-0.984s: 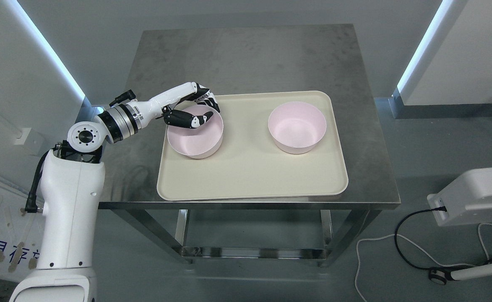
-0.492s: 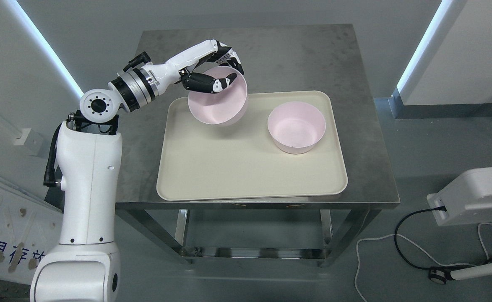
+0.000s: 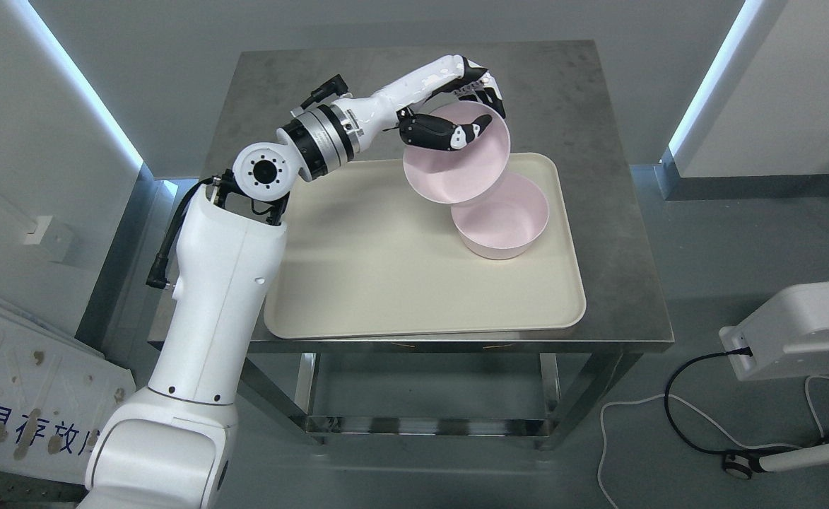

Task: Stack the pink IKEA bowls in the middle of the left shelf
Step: 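Lift the pink bowl and lower it into the other pink bowl, then release the stacked bowl and raise the left hand away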

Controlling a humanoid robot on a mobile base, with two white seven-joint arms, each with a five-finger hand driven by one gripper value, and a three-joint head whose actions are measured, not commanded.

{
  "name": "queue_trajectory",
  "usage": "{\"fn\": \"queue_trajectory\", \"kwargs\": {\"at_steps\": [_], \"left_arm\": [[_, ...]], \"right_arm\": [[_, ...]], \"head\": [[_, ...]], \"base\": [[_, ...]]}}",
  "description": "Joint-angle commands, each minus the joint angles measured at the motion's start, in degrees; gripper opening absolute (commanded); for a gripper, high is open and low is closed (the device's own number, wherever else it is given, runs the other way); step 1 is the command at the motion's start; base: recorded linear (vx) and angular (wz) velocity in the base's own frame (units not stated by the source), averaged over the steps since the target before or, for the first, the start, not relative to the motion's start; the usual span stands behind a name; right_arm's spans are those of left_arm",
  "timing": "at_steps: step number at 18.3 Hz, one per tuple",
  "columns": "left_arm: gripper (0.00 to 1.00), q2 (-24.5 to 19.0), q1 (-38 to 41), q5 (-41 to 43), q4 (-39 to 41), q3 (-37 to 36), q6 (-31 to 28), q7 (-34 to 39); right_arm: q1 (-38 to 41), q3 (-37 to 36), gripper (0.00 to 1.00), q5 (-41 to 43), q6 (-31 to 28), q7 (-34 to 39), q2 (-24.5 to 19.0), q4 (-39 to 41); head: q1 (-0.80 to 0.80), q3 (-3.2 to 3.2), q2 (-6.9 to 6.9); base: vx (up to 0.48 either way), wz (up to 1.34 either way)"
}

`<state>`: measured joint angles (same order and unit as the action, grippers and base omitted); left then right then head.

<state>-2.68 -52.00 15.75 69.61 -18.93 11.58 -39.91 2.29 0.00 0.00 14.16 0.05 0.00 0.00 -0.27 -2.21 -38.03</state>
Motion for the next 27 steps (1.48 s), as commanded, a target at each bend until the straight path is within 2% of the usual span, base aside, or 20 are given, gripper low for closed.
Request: {"fn": "queue_trajectory", "kwargs": {"at_steps": [1, 5, 16, 24, 25, 26, 27], "left_arm": [[0.02, 1.68, -0.56, 0.94, -5.09, -15.53, 0.99, 2.03], [0.03, 1.68, -0.65, 4.28, -7.03, -11.58, 2.75, 1.60], [0.03, 1.68, -4.07, 4.73, -11.42, -3.84, 4.06, 1.51], [0.03, 1.68, -1.53, 5.25, -11.52, -4.10, 6.08, -0.25], [0.06, 1.68, -1.36, 5.25, -11.52, -3.58, 6.18, -0.25], [0.21, 1.68, -1.44, 5.25, -11.52, -3.22, 6.18, -0.17], [0.51, 1.68, -1.62, 5.25, -11.52, -2.18, 6.18, 0.18]], "right_arm": [[0.00, -0.26, 1.00, 0.09, -0.01, -0.05, 1.00, 1.00], [0.00, -0.26, 1.00, 0.09, -0.01, -0.05, 1.00, 1.00], [0.00, -0.26, 1.00, 0.09, -0.01, -0.05, 1.00, 1.00], [0.00, -0.26, 1.00, 0.09, -0.01, -0.05, 1.00, 1.00], [0.00, -0.26, 1.00, 0.09, -0.01, -0.05, 1.00, 1.00], [0.00, -0.26, 1.00, 0.09, -0.01, -0.05, 1.00, 1.00], [0.00, -0.26, 1.00, 0.09, -0.01, -0.05, 1.00, 1.00]], "head": [[0.00, 0.00, 0.00], [0.00, 0.00, 0.00], [0.00, 0.00, 0.00], [0.00, 0.00, 0.00], [0.00, 0.00, 0.00], [0.00, 0.00, 0.00], [0.00, 0.00, 0.00]], "base": [[0.000, 0.00], [0.000, 0.00], [0.000, 0.00], [0.000, 0.00], [0.000, 0.00], [0.000, 0.00], [0.000, 0.00]]}}
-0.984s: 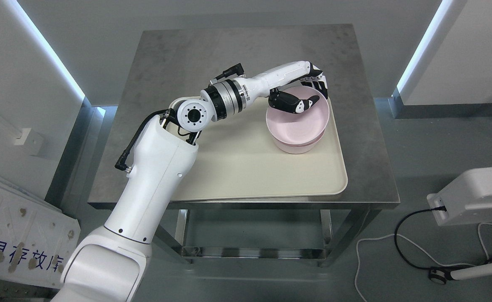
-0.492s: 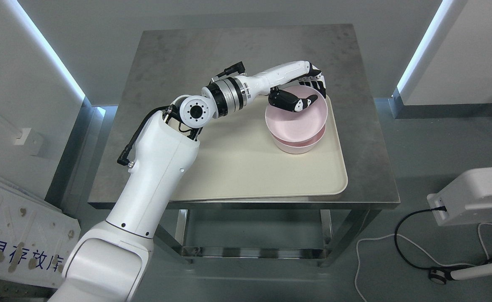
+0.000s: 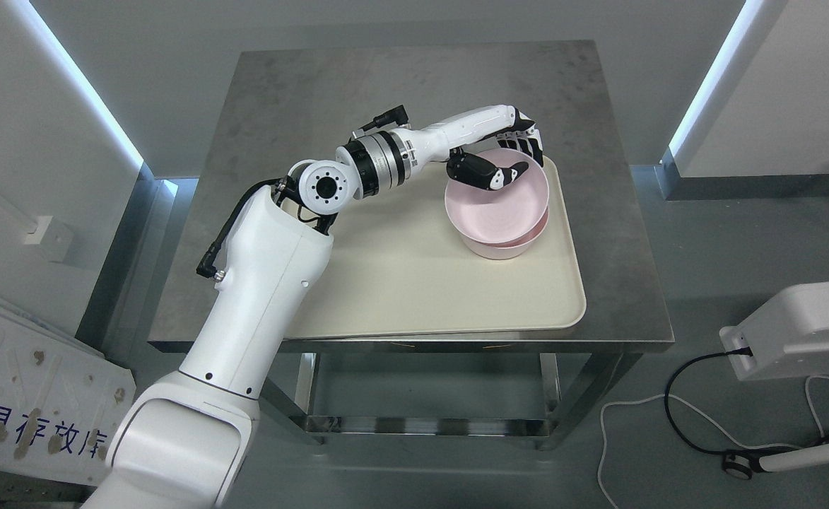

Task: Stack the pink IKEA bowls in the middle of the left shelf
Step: 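Release the stacked bowl and raise the left hand away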

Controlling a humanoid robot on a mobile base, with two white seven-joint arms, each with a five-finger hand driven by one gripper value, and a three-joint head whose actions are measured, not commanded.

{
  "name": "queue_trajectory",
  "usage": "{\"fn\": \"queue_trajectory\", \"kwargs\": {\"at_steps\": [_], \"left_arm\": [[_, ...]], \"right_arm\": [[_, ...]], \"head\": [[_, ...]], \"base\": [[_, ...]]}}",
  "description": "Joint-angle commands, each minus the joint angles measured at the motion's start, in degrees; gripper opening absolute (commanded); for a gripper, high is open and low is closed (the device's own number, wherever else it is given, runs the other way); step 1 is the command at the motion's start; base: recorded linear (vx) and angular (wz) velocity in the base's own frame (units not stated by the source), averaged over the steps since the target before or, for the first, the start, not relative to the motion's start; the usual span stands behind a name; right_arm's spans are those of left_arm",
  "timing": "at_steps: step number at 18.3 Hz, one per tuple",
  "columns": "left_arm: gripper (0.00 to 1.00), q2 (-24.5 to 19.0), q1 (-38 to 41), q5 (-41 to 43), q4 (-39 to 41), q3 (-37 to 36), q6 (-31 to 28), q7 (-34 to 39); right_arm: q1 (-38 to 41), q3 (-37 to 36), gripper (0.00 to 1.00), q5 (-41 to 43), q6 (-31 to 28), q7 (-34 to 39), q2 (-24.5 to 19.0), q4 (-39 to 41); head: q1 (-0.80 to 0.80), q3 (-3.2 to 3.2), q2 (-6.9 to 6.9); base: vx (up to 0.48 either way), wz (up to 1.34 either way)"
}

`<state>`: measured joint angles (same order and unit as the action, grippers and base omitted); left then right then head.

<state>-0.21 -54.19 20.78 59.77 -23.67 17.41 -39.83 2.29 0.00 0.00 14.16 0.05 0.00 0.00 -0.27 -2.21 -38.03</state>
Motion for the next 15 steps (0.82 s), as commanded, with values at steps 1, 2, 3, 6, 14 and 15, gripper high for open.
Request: {"fn": "queue_trajectory", "kwargs": {"at_steps": [1, 2, 3, 6, 14, 15], "left_arm": [[0.59, -0.79, 0.49, 0.05, -1.16, 4.15, 0.43, 0.11], [0.62, -0.79, 0.49, -0.39, -0.28, 6.42, 0.86, 0.11], [0.65, -0.79, 0.49, -0.57, 1.03, 9.67, 2.08, 0.11], [0.66, -0.79, 0.49, -5.28, 6.56, 18.72, 6.30, 0.11], [0.73, -0.79, 20.69, -19.38, 28.46, 17.72, 6.93, -11.58], [0.77, -0.79, 20.96, -18.77, 28.47, 15.44, 6.93, -11.58]], "right_arm": [[0.00, -0.26, 1.00, 0.09, -0.01, -0.05, 1.00, 1.00], [0.00, -0.26, 1.00, 0.09, -0.01, -0.05, 1.00, 1.00], [0.00, -0.26, 1.00, 0.09, -0.01, -0.05, 1.00, 1.00], [0.00, -0.26, 1.00, 0.09, -0.01, -0.05, 1.00, 1.00], [0.00, -0.26, 1.00, 0.09, -0.01, -0.05, 1.00, 1.00], [0.00, -0.26, 1.00, 0.09, -0.01, -0.05, 1.00, 1.00]], "head": [[0.00, 0.00, 0.00], [0.00, 0.00, 0.00], [0.00, 0.00, 0.00], [0.00, 0.00, 0.00], [0.00, 0.00, -0.01], [0.00, 0.00, -0.01]], "base": [[0.000, 0.00], [0.000, 0.00], [0.000, 0.00], [0.000, 0.00], [0.000, 0.00], [0.000, 0.00]]}}
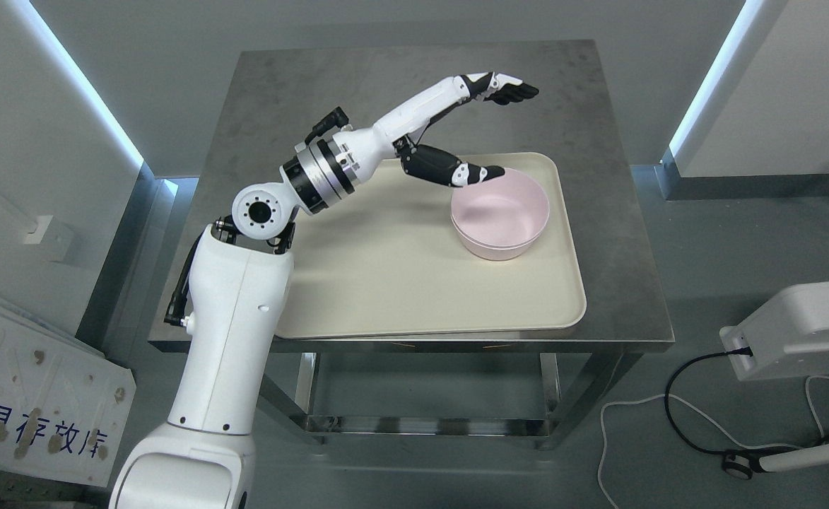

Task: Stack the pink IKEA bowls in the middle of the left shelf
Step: 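Lower the left hand and grasp the rim of the stacked bowls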

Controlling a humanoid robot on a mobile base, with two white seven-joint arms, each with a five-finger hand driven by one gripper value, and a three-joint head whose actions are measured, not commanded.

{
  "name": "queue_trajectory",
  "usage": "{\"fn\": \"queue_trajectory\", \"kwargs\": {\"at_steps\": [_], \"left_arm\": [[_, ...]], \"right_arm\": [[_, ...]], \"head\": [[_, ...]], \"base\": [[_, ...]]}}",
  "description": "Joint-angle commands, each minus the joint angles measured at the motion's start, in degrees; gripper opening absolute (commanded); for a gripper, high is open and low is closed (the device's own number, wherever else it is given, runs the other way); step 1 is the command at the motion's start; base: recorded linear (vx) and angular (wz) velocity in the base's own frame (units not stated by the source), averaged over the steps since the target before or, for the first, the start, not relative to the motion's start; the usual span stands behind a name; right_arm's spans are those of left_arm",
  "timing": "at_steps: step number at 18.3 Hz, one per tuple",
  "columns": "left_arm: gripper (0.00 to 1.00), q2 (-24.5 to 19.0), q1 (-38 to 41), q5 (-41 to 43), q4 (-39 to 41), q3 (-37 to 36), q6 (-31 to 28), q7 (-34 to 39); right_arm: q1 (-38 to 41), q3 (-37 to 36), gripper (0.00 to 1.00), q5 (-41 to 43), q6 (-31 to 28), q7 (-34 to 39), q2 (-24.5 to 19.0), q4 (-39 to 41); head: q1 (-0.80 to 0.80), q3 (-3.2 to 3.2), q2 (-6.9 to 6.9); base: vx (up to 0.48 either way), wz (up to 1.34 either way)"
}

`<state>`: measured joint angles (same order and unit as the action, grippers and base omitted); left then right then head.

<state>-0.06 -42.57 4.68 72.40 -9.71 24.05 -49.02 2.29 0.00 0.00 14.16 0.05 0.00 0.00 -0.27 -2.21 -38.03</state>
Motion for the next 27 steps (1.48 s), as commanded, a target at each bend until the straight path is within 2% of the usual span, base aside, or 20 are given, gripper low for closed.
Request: {"fn": "queue_trajectory", "kwargs": {"at_steps": [1, 4, 9, 12, 19, 23, 26, 27], "left_arm": [[0.77, -0.94, 9.34, -0.23, 15.84, -0.30, 0.29, -2.30], [0.78, -0.94, 8.03, 13.73, 15.75, -1.37, 0.82, -2.65], [0.77, -1.08, 6.45, 25.62, 15.75, -4.44, 0.82, -4.14], [0.72, -1.00, 5.04, 33.00, 14.53, -4.88, 0.82, -5.03], [0.57, -1.52, 3.19, 36.80, 12.42, -4.53, 0.91, -4.85], [0.52, -5.30, 3.54, 37.07, 11.80, -4.88, 1.08, -4.68], [0.48, -5.57, 3.63, 37.07, 11.63, -4.88, 1.17, -4.68], [0.42, -5.57, 3.54, 37.07, 11.45, -4.88, 1.26, -4.68]], "right_arm": [[0.00, -0.26, 1.00, 0.09, -0.01, -0.05, 1.00, 1.00], [0.00, -0.26, 1.00, 0.09, -0.01, -0.05, 1.00, 1.00], [0.00, -0.26, 1.00, 0.09, -0.01, -0.05, 1.00, 1.00], [0.00, -0.26, 1.00, 0.09, -0.01, -0.05, 1.00, 1.00], [0.00, -0.26, 1.00, 0.09, -0.01, -0.05, 1.00, 1.00], [0.00, -0.26, 1.00, 0.09, -0.01, -0.05, 1.00, 1.00], [0.00, -0.26, 1.00, 0.09, -0.01, -0.05, 1.00, 1.00], [0.00, -0.26, 1.00, 0.09, -0.01, -0.05, 1.00, 1.00]], "head": [[0.00, 0.00, 0.00], [0.00, 0.00, 0.00], [0.00, 0.00, 0.00], [0.00, 0.00, 0.00], [0.00, 0.00, 0.00], [0.00, 0.00, 0.00], [0.00, 0.00, 0.00], [0.00, 0.00, 0.00]], "base": [[0.000, 0.00], [0.000, 0.00], [0.000, 0.00], [0.000, 0.00], [0.000, 0.00], [0.000, 0.00], [0.000, 0.00], [0.000, 0.00]]}}
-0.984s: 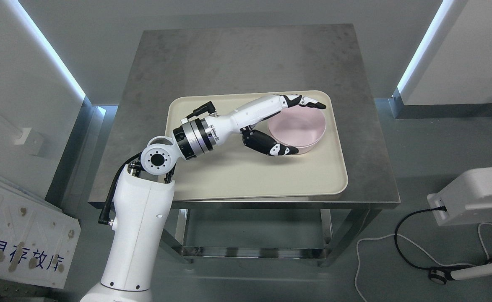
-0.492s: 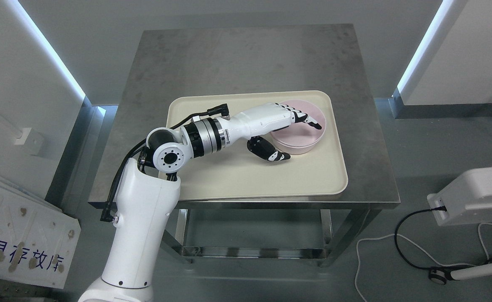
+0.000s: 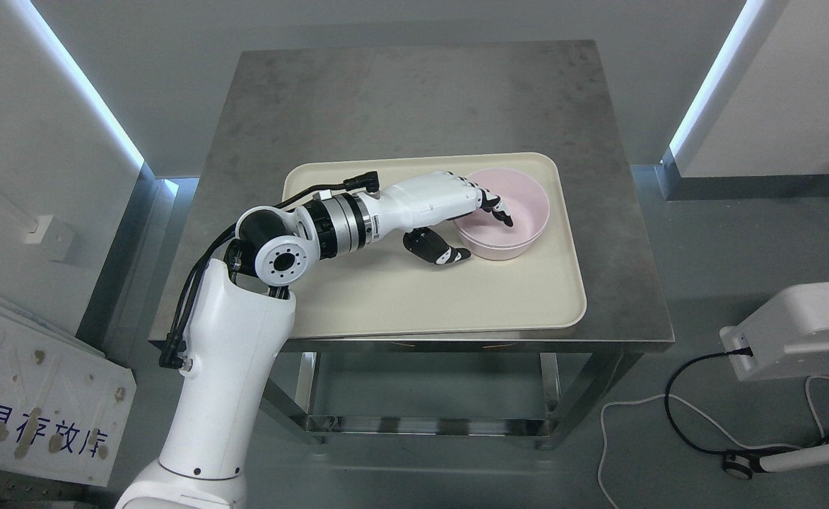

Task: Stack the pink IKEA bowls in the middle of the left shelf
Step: 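Lower the left hand and grasp the rim of the stacked bowls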

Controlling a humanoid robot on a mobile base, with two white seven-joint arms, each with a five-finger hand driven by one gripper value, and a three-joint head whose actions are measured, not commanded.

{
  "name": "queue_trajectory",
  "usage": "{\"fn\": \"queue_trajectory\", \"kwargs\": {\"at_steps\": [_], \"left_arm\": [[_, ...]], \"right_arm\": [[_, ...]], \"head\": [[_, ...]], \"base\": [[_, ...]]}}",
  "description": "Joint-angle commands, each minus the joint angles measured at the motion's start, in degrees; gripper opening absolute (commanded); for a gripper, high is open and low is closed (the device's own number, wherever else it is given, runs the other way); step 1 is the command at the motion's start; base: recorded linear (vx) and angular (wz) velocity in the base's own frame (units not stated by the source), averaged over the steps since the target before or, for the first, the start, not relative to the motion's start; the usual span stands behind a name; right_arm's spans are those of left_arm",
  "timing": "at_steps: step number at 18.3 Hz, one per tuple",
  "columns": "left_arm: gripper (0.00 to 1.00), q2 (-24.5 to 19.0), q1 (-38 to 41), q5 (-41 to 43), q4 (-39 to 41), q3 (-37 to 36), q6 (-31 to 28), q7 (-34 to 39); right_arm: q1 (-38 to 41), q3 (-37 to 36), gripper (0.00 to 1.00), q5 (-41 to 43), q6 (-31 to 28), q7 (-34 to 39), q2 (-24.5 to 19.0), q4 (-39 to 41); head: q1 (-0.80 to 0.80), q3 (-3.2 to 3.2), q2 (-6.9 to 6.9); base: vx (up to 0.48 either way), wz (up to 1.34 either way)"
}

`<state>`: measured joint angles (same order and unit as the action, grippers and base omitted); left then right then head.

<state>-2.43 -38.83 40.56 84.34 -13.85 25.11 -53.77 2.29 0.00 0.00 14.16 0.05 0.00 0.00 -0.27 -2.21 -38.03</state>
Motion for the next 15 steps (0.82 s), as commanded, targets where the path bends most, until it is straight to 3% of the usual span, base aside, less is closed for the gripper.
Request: {"fn": "queue_trajectory", "kwargs": {"at_steps": [1, 2, 5, 8, 15], "left_arm": [[0.36, -3.11, -0.28, 1.19, -0.75, -0.74, 0.90, 0.06], [0.28, -2.93, -0.29, 1.19, -1.19, -0.74, 2.65, 0.06], [0.17, -2.41, -0.02, 0.84, -1.72, -0.21, 4.33, -0.02], [0.01, 1.43, -0.02, -0.04, -1.81, 2.41, 7.31, -0.28], [0.00, 1.43, -1.78, -11.89, -0.93, 9.00, 11.79, -0.37]], "right_arm": [[0.00, -0.27, 1.00, 0.09, -0.01, -0.05, 1.00, 1.00], [0.00, -0.27, 1.00, 0.09, -0.01, -0.05, 1.00, 1.00], [0.00, -0.27, 1.00, 0.09, -0.01, -0.05, 1.00, 1.00], [0.00, -0.27, 1.00, 0.09, -0.01, -0.05, 1.00, 1.00], [0.00, -0.27, 1.00, 0.09, -0.01, -0.05, 1.00, 1.00]], "head": [[0.00, 0.00, 0.00], [0.00, 0.00, 0.00], [0.00, 0.00, 0.00], [0.00, 0.00, 0.00], [0.00, 0.00, 0.00]], "base": [[0.000, 0.00], [0.000, 0.00], [0.000, 0.00], [0.000, 0.00], [0.000, 0.00]]}}
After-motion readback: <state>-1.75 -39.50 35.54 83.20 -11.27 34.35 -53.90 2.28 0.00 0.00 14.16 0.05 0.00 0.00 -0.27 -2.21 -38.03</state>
